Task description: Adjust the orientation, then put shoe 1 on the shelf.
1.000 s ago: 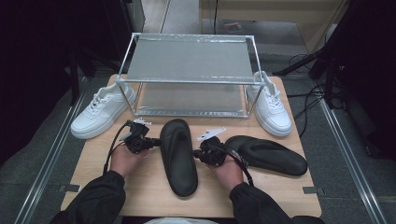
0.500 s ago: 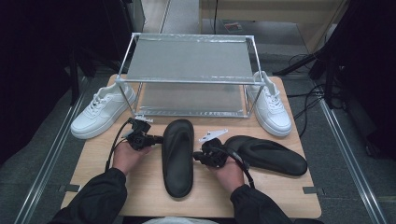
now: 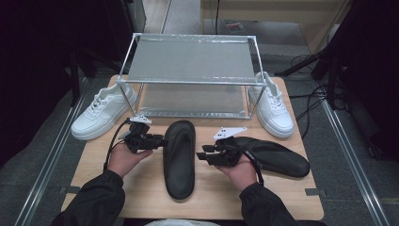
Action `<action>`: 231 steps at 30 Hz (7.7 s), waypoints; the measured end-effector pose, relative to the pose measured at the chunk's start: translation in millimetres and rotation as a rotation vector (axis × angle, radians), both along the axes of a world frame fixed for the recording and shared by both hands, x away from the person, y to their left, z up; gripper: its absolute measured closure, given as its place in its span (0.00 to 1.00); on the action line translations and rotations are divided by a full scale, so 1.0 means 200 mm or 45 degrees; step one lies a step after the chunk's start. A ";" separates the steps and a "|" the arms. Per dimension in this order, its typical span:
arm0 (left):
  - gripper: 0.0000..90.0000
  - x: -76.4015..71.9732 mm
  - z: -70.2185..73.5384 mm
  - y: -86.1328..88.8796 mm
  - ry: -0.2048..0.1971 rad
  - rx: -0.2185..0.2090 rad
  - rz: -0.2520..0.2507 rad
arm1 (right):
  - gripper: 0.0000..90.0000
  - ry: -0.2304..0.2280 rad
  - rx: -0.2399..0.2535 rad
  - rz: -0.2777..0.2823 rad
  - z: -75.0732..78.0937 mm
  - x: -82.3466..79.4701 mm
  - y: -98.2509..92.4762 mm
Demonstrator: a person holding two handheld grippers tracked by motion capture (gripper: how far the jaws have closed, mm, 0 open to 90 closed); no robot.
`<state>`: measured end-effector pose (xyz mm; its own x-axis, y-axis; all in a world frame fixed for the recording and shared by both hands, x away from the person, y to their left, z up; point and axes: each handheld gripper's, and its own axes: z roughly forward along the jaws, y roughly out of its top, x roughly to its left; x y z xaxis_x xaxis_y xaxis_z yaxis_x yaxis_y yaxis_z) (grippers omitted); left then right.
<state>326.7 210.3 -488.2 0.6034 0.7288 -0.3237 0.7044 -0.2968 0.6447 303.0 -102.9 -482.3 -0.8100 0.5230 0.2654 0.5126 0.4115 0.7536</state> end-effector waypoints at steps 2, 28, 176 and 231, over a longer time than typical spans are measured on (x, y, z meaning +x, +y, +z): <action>0.58 -0.01 0.01 0.01 0.019 -0.012 -0.012 | 0.60 -0.011 0.015 0.007 0.01 0.00 -0.02; 0.40 -0.10 0.07 -0.02 0.005 -0.082 -0.122 | 0.49 -0.005 0.002 -0.041 0.06 -0.02 -0.37; 0.52 -0.20 0.09 0.06 -0.186 -0.048 -0.060 | 1.00 0.101 -0.146 -0.263 -0.02 0.20 -0.45; 0.94 -0.12 0.05 0.07 -0.054 -0.075 -0.057 | 1.00 0.178 -0.169 -0.207 -0.08 0.20 -0.19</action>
